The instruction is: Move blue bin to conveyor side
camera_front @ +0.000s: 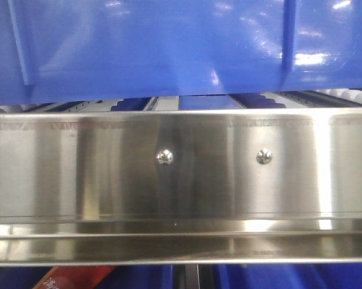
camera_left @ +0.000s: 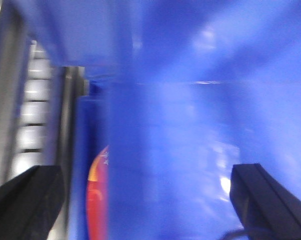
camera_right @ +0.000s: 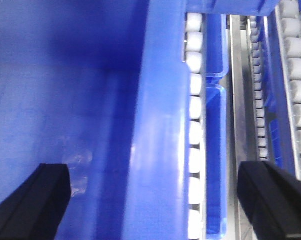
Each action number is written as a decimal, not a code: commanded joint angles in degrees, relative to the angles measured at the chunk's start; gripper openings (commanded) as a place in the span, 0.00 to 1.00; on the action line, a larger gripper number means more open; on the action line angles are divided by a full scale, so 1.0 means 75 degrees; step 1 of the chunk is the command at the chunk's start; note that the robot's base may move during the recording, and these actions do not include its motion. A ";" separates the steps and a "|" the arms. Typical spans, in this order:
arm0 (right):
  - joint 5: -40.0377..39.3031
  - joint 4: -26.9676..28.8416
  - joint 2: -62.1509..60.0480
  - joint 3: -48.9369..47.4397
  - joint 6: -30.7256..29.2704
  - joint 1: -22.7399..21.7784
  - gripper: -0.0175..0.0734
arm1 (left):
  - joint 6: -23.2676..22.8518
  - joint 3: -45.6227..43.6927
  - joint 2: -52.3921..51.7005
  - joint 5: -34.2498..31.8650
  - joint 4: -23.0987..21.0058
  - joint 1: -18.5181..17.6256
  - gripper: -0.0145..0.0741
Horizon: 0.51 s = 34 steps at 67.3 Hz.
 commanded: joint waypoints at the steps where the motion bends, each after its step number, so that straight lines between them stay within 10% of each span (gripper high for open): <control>1: -0.0097 0.0010 -0.0046 -0.0066 -0.0003 0.0004 0.81 | 0.0049 -0.0009 0.0023 -0.0053 0.0113 0.0006 0.80; 34: -0.0097 0.0010 -0.0046 -0.0066 -0.0003 0.0004 0.81 | 0.0049 0.0023 0.0528 -0.0053 0.0229 0.0006 0.80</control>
